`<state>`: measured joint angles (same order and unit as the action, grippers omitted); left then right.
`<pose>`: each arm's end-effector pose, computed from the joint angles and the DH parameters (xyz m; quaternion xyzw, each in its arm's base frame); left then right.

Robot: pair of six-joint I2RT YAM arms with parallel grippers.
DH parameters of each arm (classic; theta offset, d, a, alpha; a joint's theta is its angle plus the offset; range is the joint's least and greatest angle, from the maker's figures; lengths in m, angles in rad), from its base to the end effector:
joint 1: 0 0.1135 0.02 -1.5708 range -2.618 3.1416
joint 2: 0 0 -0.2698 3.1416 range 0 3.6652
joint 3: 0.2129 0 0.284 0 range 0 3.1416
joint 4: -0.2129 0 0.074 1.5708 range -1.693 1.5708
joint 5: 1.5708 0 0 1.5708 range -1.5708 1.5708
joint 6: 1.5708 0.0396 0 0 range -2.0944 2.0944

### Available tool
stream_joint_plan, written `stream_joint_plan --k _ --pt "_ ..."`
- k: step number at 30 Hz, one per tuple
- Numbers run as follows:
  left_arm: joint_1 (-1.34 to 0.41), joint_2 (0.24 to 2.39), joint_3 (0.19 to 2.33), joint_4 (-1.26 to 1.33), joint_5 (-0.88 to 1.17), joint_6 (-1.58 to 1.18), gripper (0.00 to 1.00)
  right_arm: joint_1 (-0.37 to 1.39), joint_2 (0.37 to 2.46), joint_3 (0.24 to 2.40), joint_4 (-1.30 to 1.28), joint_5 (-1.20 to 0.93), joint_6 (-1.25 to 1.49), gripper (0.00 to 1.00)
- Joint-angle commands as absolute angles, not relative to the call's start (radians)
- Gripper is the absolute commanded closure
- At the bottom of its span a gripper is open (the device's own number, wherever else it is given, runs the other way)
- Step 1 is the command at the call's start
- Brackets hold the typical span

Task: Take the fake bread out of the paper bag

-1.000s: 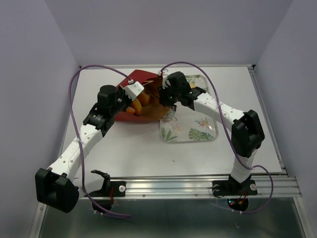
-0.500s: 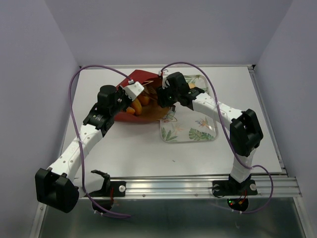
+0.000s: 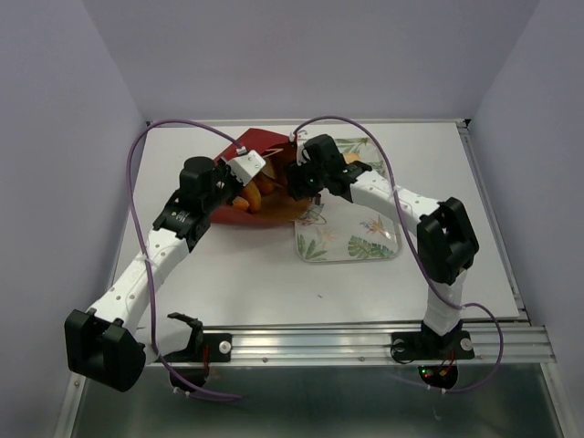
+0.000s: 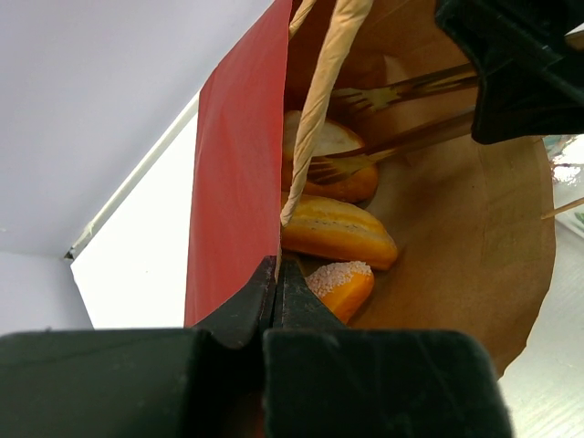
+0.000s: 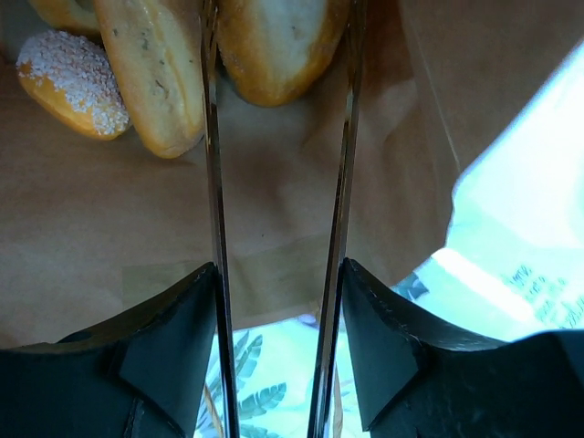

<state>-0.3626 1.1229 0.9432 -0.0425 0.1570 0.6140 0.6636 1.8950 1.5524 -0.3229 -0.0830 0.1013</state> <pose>0.2758 -0.1113 0.3412 0.4086 0.6648 0.0173 0.6252 0.3736 0.2963 0.2625 -0.2667 0.8582 0.1977 0.3915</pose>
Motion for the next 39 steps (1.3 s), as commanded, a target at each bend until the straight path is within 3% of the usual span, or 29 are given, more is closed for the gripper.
stream_joint_plan --k 1,12,22,33,39 --pt "-0.364 1.095 0.977 0.003 0.193 0.626 1.0 0.672 1.939 1.634 -0.268 -0.112 0.078 0.4" --pt "-0.364 1.097 0.98 0.018 0.236 0.635 1.0 0.672 1.99 1.701 -0.276 -0.152 0.086 0.4" --pt "-0.359 1.1 0.962 0.044 0.173 0.669 1.0 0.672 1.908 1.589 -0.276 -0.178 0.072 0.4" --pt "-0.31 1.005 0.923 0.002 0.426 0.752 1.0 0.672 1.858 1.514 -0.272 -0.176 0.095 0.39" --pt "-0.31 1.026 0.929 0.015 0.431 0.704 1.0 0.672 1.91 1.572 -0.259 -0.147 0.109 0.38"
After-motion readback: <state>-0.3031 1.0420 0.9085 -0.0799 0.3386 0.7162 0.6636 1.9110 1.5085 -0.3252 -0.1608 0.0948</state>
